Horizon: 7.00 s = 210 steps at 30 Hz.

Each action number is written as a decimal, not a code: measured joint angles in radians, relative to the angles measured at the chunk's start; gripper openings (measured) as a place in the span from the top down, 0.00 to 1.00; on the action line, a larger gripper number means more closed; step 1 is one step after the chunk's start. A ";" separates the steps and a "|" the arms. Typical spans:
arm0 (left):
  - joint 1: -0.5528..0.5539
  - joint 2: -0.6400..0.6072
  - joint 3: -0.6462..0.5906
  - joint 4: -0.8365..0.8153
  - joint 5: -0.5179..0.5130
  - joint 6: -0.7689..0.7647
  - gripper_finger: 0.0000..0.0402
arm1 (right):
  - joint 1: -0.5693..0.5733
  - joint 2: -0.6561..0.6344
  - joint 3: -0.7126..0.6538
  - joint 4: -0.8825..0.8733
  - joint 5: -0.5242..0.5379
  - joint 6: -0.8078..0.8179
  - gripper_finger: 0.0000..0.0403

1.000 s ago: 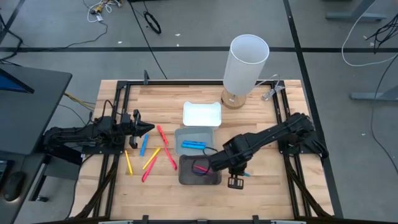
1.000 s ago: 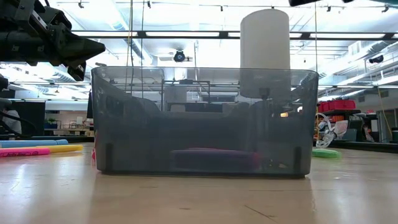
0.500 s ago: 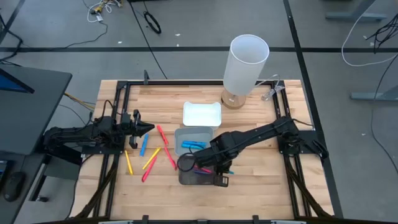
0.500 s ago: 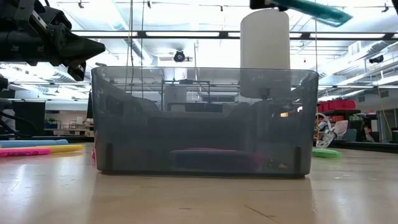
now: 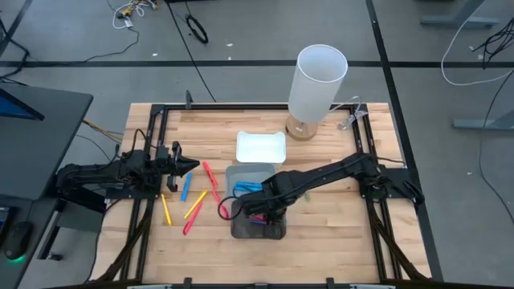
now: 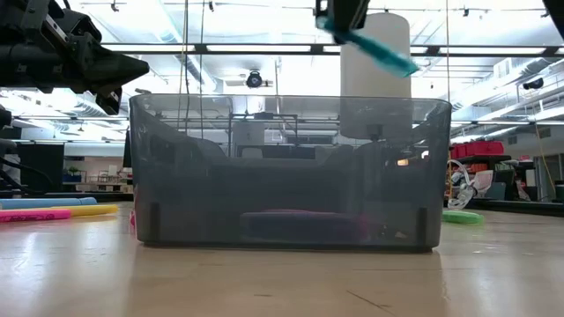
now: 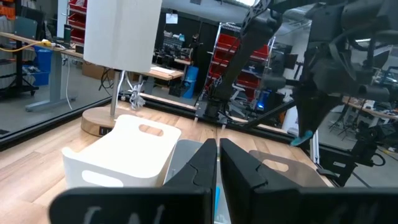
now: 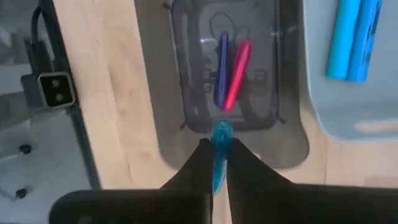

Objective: Pick & Place Markers
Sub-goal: Put the blue pen into the black transparent bin, then put the green pen into the black transparent bin

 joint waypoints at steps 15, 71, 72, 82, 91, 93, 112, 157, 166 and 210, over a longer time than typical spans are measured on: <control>0.000 0.000 0.000 0.000 0.000 0.000 0.94 | -0.014 0.119 0.000 0.048 0.006 -0.061 0.97; 0.000 0.000 0.000 0.000 0.000 0.000 0.94 | -0.015 0.200 -0.114 0.261 -0.001 -0.066 0.95; 0.000 0.000 0.000 0.000 0.000 0.000 0.94 | -0.016 0.200 -0.115 0.261 -0.001 -0.066 0.94; 0.000 0.000 0.000 0.000 0.000 0.000 0.94 | -0.017 0.200 -0.114 0.290 0.063 -0.063 0.78; 0.000 0.000 0.000 0.000 0.000 0.000 0.94 | -0.017 0.200 -0.114 0.290 0.063 -0.066 0.50; 0.000 0.000 0.000 0.000 0.000 0.000 0.94 | -0.017 0.200 -0.115 0.290 0.063 -0.066 0.44; 0.000 0.000 0.000 0.000 0.000 0.000 0.94 | -0.015 0.184 -0.114 0.306 0.058 -0.107 0.26; 0.000 0.000 0.000 0.000 0.000 0.000 0.94 | 0.002 -0.057 -0.114 0.137 0.165 0.245 0.26; 0.000 0.000 0.000 0.000 0.000 0.000 0.94 | 0.004 -0.059 -0.114 0.133 0.163 0.551 0.26; 0.000 0.000 0.000 0.000 0.000 0.000 0.94 | -0.135 -0.508 -0.829 0.278 0.231 0.789 0.26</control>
